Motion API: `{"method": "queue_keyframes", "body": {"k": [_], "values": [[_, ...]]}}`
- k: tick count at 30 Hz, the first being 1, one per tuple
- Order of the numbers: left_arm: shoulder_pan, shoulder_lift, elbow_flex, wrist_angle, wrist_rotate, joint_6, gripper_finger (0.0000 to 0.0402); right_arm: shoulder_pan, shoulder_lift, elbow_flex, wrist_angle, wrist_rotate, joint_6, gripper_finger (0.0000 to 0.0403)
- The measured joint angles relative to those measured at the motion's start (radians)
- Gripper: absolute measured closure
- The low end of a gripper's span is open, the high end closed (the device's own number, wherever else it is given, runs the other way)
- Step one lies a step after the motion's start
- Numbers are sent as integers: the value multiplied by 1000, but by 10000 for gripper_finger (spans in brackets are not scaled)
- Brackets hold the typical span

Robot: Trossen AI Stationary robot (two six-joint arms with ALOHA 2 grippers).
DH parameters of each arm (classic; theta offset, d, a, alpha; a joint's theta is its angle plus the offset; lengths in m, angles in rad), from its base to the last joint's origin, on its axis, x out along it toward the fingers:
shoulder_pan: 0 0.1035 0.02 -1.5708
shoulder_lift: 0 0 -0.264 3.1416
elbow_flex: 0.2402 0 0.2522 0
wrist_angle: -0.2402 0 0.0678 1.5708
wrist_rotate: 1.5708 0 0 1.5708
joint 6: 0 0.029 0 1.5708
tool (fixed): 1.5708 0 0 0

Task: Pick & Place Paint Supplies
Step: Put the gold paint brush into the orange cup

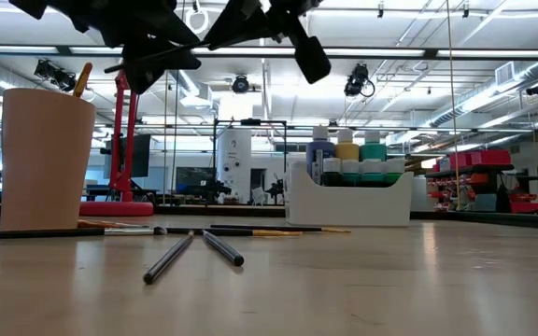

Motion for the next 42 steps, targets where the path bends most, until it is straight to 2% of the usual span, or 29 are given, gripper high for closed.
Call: {"method": "queue_keyframes", "body": {"k": [4, 11, 21, 30, 33, 42], "values": [[5, 0, 0, -5, -27, 0, 255, -8, 2, 0, -1, -20, -20, 390], [19, 0, 0, -15, 26, 1, 255, -10, 6, 0, 8, -44, -55, 390], [19, 2, 0, 47, 30, 26, 256, -24, 8, 2, -17, -39, -26, 390], [18, 0, 0, 31, -12, 44, 259, -34, 11, -1, 47, -41, -33, 389], [18, 1, 0, 29, -14, 68, 280, -34, 11, -1, 31, -41, -33, 389], [31, 0, 2, -2, -13, 67, 390, -34, 11, 0, 32, -40, -28, 389]]}}
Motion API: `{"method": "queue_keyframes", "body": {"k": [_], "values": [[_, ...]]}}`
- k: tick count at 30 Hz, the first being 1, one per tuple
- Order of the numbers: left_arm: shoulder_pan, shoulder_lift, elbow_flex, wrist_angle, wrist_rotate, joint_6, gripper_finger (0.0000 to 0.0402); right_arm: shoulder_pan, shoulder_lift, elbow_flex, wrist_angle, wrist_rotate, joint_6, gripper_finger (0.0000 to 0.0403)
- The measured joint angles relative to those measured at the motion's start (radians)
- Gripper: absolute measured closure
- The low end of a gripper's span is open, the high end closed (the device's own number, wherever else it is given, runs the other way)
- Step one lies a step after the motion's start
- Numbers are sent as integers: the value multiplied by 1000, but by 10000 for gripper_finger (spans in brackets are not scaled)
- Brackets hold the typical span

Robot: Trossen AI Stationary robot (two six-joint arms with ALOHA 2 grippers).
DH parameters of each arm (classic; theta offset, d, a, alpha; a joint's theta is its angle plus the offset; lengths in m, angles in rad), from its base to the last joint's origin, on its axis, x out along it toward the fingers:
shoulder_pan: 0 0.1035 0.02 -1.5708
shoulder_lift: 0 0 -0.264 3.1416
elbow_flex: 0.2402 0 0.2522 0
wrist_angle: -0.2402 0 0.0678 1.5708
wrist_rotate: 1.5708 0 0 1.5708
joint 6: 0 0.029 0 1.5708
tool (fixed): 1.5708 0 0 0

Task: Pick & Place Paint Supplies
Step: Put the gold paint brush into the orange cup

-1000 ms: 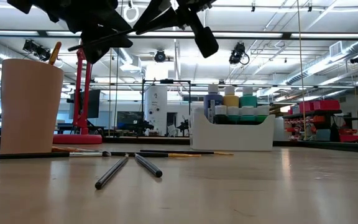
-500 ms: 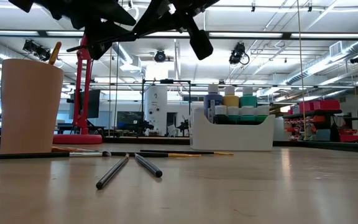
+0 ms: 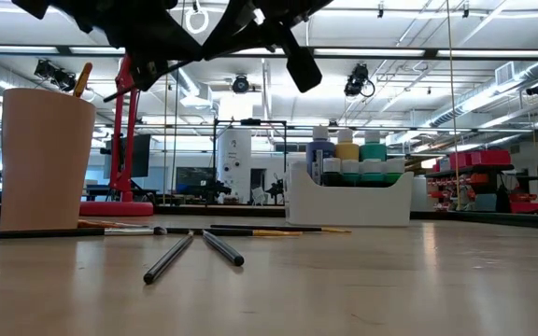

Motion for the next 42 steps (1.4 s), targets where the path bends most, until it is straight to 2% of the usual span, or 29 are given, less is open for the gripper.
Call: {"method": "queue_keyframes", "body": {"k": [9, 13, 16, 24, 29, 35, 41, 42], "values": [[0, 1, 0, -10, -4, 22, 392, 0, 0, 0, -1, 14, 69, 365], [1, 1, 0, -5, -2, 22, 389, 1, 0, 0, -3, 46, 65, 378], [0, 2, 0, -4, -21, 23, 365, 0, 0, 1, -10, 55, 63, 394], [0, 5, -5, -62, -29, 63, 288, 1, -3, 6, -2, 83, 84, 394], [0, 5, -5, -38, -32, 83, 272, 1, -3, 5, -3, 78, 79, 394], [0, 4, -4, 3, -42, 139, 297, 1, -3, 4, -8, 31, 78, 394], [0, 3, -4, 0, -25, 150, 380, 1, -3, 4, -8, 12, 88, 379], [0, 3, -4, 0, -25, 149, 384, 2, -3, 3, -8, 12, 93, 375]]}}
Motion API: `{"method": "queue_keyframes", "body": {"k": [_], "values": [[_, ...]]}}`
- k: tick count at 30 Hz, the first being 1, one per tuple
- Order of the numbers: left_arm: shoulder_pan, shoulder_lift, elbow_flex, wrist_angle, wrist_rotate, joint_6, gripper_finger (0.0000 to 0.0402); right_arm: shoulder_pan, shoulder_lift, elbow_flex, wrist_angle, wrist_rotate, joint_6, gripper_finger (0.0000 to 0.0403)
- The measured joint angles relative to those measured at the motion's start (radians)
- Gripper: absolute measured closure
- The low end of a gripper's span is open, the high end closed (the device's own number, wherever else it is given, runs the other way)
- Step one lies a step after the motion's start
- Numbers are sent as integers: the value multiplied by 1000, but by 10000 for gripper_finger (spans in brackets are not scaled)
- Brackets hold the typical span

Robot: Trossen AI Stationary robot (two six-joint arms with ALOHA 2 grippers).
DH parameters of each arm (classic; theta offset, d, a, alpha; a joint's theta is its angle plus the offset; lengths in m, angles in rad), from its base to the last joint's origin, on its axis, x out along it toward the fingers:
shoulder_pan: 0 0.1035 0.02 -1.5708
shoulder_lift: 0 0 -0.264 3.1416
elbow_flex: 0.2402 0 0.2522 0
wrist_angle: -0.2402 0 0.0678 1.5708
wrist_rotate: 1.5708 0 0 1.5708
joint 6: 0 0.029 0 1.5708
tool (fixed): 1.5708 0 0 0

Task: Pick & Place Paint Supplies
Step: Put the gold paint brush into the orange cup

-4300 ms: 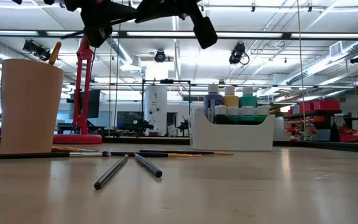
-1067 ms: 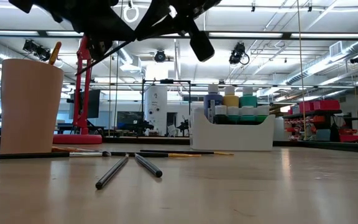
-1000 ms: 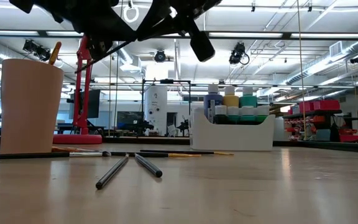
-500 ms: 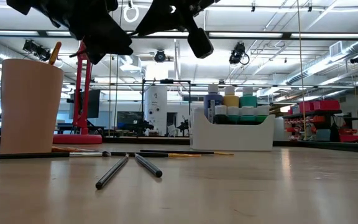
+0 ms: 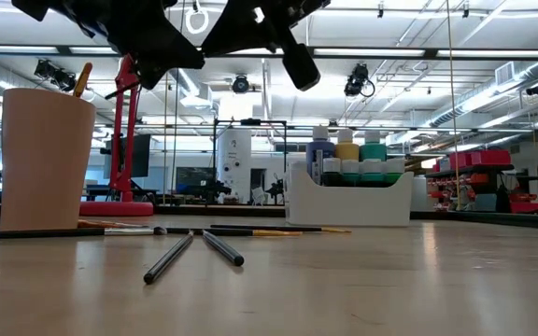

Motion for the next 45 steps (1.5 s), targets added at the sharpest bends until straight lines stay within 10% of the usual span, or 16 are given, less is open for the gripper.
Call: {"method": "queue_keyframes", "body": {"k": [15, 30, 35, 45], "values": [[-15, -22, 1, -44, -140, -2, 383, 50, 1, 0, 1, 172, 536, 335], [-324, -286, -10, -52, -616, 228, 383, 71, 1, -2, -247, 221, 954, 335], [-471, -280, -150, 108, -836, 224, 383, 72, 0, -2, -245, 221, 967, 334], [-613, -197, -445, 625, -939, 291, 383, 72, -1, -2, -208, 120, 965, 334]]}}
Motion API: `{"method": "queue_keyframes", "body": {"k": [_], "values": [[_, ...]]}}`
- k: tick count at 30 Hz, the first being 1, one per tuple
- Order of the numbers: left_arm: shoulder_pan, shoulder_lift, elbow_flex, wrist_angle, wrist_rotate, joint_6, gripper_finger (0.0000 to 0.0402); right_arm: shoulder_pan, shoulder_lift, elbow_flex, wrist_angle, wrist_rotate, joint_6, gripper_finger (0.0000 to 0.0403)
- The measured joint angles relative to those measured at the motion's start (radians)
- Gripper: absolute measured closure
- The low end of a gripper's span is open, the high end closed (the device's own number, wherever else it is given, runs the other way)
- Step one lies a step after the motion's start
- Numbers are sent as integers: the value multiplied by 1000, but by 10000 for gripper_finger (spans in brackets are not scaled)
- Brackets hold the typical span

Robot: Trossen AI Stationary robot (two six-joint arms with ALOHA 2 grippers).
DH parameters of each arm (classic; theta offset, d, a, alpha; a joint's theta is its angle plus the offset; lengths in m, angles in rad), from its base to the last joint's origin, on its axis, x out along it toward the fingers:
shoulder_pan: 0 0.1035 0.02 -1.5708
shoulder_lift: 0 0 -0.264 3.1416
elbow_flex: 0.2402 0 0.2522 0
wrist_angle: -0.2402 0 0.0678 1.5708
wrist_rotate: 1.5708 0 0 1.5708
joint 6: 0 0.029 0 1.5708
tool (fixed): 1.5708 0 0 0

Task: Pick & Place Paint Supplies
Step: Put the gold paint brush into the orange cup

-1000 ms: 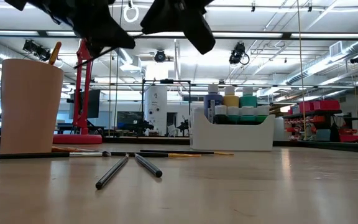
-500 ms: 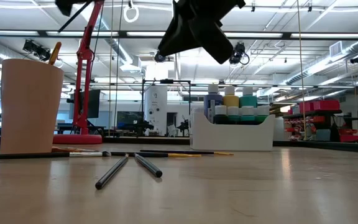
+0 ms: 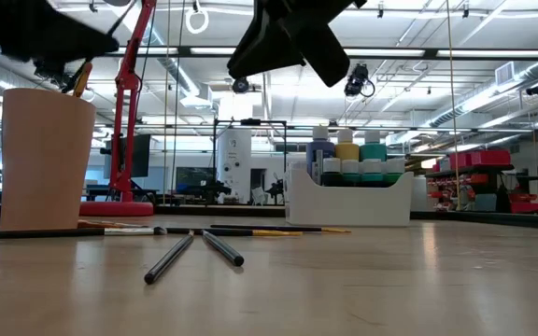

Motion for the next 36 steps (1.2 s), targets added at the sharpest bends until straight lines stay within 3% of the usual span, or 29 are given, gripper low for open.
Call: {"method": "queue_keyframes", "body": {"k": [3, 7, 14, 18, 23, 30, 36], "values": [[-2, 11, -46, 16, -11, -60, 381, 0, 0, 0, 5, -4, -1, 334], [-1, 16, -66, 16, -10, -173, 347, -1, 0, 0, 18, -5, -4, 334], [-1, 16, -66, 17, -2, -161, 300, -8, 0, 0, 30, -95, 34, 334], [-1, 16, -66, 18, -2, -160, 297, -17, 0, 0, 27, -172, 180, 334], [-1, 16, -66, 34, -2, -158, 302, -35, 0, 0, -39, -152, 398, 334], [-1, 16, -66, 163, -1, -85, 303, -76, -2, -10, -236, -213, 685, 329], [0, 16, -66, 343, 32, 35, 303, -99, -2, -135, -249, -272, 848, 293]]}}
